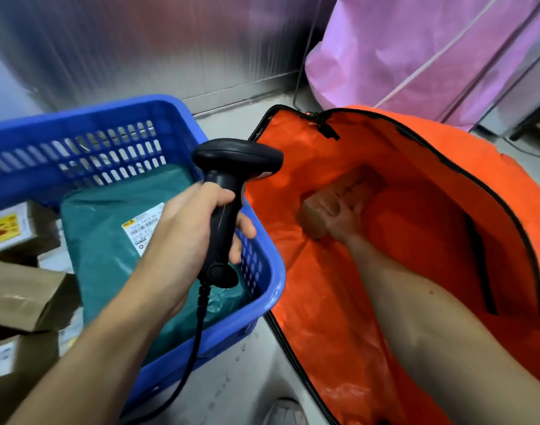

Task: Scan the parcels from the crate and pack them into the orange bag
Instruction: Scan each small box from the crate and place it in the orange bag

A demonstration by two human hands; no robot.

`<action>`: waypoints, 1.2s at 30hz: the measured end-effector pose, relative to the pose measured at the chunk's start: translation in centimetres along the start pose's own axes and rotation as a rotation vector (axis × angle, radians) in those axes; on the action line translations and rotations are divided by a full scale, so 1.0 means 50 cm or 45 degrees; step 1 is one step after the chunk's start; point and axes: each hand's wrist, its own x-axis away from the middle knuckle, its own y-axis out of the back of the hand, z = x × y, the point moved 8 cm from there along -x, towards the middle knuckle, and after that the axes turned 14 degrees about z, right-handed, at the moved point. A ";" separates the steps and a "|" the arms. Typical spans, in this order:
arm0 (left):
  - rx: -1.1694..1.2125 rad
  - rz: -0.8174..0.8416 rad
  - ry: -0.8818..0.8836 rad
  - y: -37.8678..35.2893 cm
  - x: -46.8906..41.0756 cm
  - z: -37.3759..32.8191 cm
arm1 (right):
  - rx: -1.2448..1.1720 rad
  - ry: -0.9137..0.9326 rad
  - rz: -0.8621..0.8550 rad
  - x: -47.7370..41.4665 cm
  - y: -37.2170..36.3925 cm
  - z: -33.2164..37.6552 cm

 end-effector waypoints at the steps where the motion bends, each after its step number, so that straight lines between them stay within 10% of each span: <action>1: -0.004 0.007 -0.002 0.000 0.000 0.000 | 0.081 -0.010 0.088 0.005 -0.011 0.000; 9: -0.110 -0.078 -0.041 0.029 0.057 -0.078 | 0.383 0.077 0.416 0.136 0.039 0.136; 36: -0.223 -0.732 -0.253 0.408 0.602 -0.334 | 0.877 0.877 0.323 0.730 -0.013 0.707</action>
